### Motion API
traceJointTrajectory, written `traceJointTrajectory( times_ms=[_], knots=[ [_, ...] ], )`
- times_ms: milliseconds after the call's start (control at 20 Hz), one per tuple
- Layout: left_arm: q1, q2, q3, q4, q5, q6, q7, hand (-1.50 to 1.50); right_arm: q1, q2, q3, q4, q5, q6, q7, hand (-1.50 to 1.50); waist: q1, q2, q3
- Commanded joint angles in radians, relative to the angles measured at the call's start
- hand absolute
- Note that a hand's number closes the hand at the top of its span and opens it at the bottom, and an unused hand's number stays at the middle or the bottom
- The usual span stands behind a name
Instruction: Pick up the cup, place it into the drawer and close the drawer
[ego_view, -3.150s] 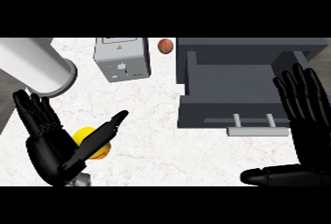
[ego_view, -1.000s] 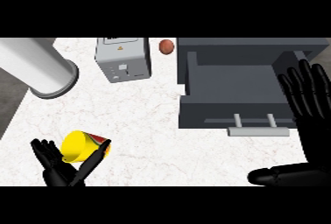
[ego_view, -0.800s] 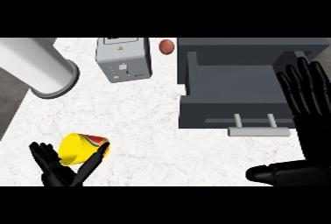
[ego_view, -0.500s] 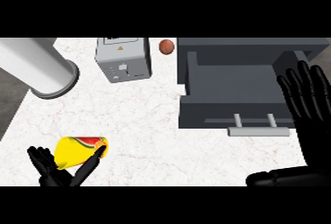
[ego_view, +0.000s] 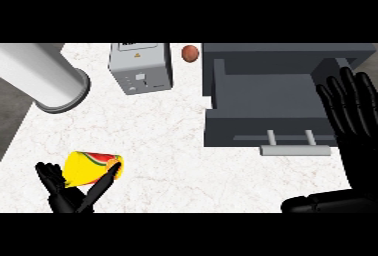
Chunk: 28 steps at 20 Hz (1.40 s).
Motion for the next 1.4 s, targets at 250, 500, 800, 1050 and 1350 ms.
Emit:
traceJointTrajectory(
  times_ms=[250, 500, 800, 1050, 1350],
  knots=[
    [-0.099, -0.033, 0.03, 0.178, 0.061, -0.137, -0.015, -1.5, -0.044, 0.002, -0.004, 0.024, 0.028, -0.025, 0.014, -1.5, -0.004, 0.008, -0.014],
    [-0.056, -0.039, -0.002, 0.167, 0.072, -0.261, -0.07, -1.5, 0.003, 0.006, -0.002, 0.029, 0.005, 0.004, -0.021, -1.5, -0.003, 0.006, -0.014],
    [-0.127, -0.003, 0.064, 0.285, 0.082, -0.416, -0.109, 1.5, 0.057, 0.008, 0.021, -0.034, -0.004, 0.019, -0.001, -1.5, -0.01, 0.007, -0.014],
    [-0.16, -0.04, 0.002, 0.25, 0.07, -0.32, -0.184, 1.5, 0.002, -0.013, -0.021, 0.008, -0.006, 0.013, 0.008, -1.5, -0.003, 0.006, -0.013],
    [-0.193, -0.02, 0.098, 0.28, 0.018, -0.268, -0.221, 1.5, 0.025, -0.045, -0.088, 0.013, -0.086, 0.058, -0.016, -1.5, -0.006, 0.006, -0.013]
  ],
)
